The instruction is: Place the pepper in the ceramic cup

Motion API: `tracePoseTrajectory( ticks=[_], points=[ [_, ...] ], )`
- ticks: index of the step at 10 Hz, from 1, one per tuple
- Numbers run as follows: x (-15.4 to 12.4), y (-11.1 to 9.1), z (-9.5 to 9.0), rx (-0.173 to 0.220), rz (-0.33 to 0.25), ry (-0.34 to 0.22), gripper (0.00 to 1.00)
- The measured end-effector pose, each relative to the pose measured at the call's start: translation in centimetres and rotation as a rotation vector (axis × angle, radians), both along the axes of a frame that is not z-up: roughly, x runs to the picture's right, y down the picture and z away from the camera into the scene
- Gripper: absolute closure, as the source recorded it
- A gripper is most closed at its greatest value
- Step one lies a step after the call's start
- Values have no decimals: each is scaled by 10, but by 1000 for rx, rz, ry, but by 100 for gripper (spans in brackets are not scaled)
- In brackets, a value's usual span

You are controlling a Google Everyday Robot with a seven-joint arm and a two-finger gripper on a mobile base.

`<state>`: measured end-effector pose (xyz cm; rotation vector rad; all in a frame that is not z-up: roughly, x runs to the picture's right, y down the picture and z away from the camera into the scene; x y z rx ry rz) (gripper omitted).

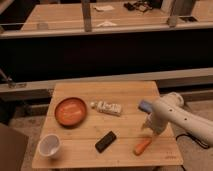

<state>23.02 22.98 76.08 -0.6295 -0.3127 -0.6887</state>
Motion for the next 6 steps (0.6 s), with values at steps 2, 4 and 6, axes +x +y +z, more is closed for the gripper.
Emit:
tracePoseTrajectory(
  ticks=[2, 4, 6],
  points=[
    [-6, -4, 0, 12, -8, -2, 75],
    [3, 11, 8, -9, -10, -16, 66],
    [1, 21, 14, -5, -32, -35, 45]
  ],
)
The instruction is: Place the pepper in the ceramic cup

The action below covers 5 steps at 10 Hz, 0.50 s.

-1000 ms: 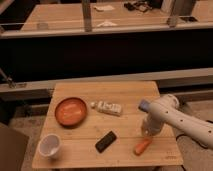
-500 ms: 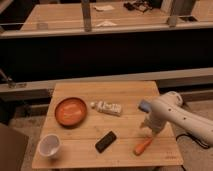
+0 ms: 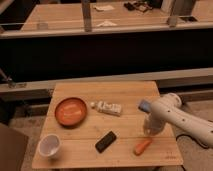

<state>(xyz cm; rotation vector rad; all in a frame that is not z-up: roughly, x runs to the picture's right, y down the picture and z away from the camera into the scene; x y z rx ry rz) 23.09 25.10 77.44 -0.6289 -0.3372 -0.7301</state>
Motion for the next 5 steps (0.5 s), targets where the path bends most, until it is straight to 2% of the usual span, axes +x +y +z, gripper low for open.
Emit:
tracePoseTrajectory(
  ticks=[1, 2, 3, 5],
  points=[
    [1, -2, -3, -6, -10, -11, 34],
    [6, -11, -8, -7, -11, -12, 30],
    [7, -18, -11, 0, -15, -8, 33],
    [3, -36, -18, 26, -16, 6, 54]
  ],
)
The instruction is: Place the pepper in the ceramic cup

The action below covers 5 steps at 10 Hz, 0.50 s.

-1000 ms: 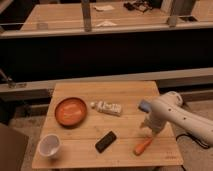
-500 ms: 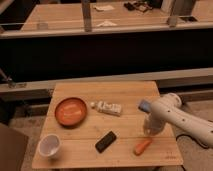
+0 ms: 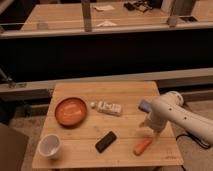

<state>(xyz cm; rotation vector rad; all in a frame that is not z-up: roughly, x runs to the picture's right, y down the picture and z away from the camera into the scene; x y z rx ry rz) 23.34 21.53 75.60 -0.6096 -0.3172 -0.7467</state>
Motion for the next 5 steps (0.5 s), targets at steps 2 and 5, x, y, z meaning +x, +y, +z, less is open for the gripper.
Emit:
tracePoseTrajectory(
  ticks=[2, 5],
  points=[
    [-1, 9, 1, -14, 2, -13, 59],
    [-2, 38, 19, -20, -30, -38, 28]
  ],
)
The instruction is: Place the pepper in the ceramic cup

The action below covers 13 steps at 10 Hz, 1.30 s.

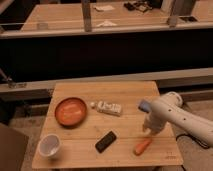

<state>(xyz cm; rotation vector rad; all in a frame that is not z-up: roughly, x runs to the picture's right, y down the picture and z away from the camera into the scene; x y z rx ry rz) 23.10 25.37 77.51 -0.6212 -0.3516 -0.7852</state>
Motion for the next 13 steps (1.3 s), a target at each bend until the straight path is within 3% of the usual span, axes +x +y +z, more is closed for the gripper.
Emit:
tracePoseTrajectory(
  ticks=[2, 5, 8, 11, 13],
  points=[
    [-2, -3, -1, 5, -4, -5, 20],
    [9, -6, -9, -6, 1, -9, 20],
    [-1, 13, 7, 0, -6, -21, 20],
    [-2, 11, 1, -12, -9, -29, 20],
    [1, 17, 6, -9, 9, -28, 20]
  ],
)
